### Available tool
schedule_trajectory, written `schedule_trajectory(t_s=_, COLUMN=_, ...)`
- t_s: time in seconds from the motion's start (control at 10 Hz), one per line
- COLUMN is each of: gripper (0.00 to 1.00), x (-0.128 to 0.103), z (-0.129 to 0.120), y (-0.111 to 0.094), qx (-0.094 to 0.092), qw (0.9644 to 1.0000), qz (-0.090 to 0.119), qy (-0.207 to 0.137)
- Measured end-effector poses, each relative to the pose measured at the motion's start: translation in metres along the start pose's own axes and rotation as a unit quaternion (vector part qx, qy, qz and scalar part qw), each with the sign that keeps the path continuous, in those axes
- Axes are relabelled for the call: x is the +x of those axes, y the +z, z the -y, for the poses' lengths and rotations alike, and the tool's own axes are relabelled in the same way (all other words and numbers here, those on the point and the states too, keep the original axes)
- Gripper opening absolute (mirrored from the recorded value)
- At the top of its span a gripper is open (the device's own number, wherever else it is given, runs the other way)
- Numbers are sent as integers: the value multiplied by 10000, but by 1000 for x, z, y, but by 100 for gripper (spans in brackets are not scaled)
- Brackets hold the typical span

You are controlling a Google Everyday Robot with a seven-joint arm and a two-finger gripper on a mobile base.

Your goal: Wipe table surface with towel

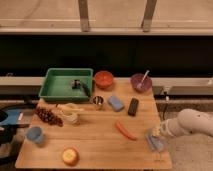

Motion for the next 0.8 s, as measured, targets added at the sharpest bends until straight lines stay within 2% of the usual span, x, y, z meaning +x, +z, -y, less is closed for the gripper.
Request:
schedule_trajectory(t_s=0.3, gripper=0, x=-41, z=4, y=-1, qx=-27, qw=9999, qz=75, qy=81)
schedule_trajectory(t_s=0.5, gripper=0, x=-58, z=-14, y=6, qx=-166, qw=9998, qz=77, qy=-39)
schedule_trajectory(t_s=0.6, gripper=0, x=-57, z=-23, y=9, qx=-209, qw=9997, qz=46, qy=-142)
schedule_trajectory(t_s=0.8, gripper=0, x=-40, z=-44, y=14, qx=-266, qw=9988, qz=-37, qy=-418)
